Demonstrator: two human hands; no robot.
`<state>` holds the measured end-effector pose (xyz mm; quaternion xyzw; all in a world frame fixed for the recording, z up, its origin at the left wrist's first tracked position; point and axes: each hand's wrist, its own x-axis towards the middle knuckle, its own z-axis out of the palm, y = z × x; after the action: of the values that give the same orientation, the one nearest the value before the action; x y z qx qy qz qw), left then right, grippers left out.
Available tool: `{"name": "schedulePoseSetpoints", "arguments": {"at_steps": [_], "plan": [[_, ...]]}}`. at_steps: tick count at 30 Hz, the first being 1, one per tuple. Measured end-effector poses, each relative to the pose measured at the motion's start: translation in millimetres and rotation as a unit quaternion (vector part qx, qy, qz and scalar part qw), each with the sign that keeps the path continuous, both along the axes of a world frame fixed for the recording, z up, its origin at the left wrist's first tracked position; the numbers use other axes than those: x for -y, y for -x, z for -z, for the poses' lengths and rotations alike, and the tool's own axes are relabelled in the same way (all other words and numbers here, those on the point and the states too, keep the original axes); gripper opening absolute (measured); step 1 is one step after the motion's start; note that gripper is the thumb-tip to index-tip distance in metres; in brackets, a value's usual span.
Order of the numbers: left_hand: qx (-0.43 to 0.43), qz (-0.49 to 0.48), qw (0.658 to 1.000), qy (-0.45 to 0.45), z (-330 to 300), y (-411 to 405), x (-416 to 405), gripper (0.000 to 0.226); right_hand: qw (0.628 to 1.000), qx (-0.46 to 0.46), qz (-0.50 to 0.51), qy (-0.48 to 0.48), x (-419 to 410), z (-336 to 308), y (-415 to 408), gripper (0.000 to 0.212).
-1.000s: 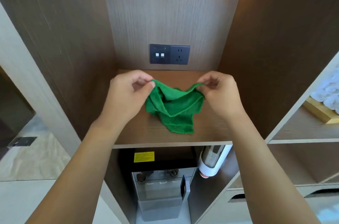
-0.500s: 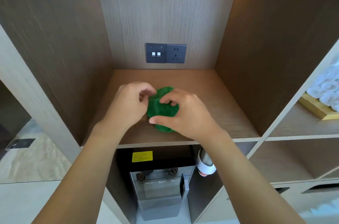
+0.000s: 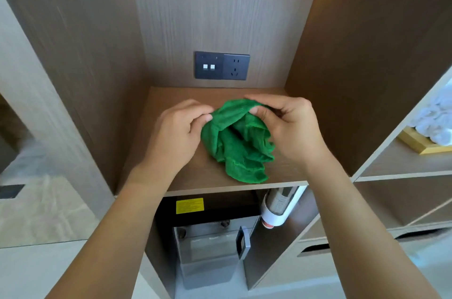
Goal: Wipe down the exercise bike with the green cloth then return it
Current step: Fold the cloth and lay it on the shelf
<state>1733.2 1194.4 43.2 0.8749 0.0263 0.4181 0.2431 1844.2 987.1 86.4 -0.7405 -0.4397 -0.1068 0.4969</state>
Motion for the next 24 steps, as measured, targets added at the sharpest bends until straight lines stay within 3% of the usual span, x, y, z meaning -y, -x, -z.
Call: {"name": "schedulePoseSetpoints", "arguments": {"at_steps": [5, 7, 12, 15, 17, 21, 24], "plan": [[0.1, -0.007, 0.995, -0.019, -34, 10, 0, 0.018, 0.999, 0.039, -0.009, -0.005, 13, -19, -9, 0.022], [0.102, -0.012, 0.994, -0.039, -48, 5, 0, 0.017, 0.998, 0.057, 0.0, 0.004, 13, -25, -23, 0.02], [-0.059, -0.08, 0.994, -0.051, -51, -35, 6, 0.021, 0.984, 0.063, 0.149, 0.072, 5, -14, -80, 0.023], [-0.048, -0.072, 0.996, -0.017, -42, -45, 17, 0.015, 0.962, 0.016, 0.194, 0.192, 4, -2, -106, 0.045], [-0.083, -0.044, 0.996, -0.001, -34, -45, 25, 0.011, 0.962, 0.024, 0.174, 0.211, 6, 8, -111, 0.045], [-0.239, -0.055, 0.97, -0.005, -11, -53, 33, 0.029, 0.964, -0.03, 0.091, 0.248, 13, 23, -112, 0.019], [-0.289, -0.063, 0.955, 0.0, 0, -61, 36, 0.038, 0.95, -0.068, 0.008, 0.306, 9, 43, -101, 0.036]]}}
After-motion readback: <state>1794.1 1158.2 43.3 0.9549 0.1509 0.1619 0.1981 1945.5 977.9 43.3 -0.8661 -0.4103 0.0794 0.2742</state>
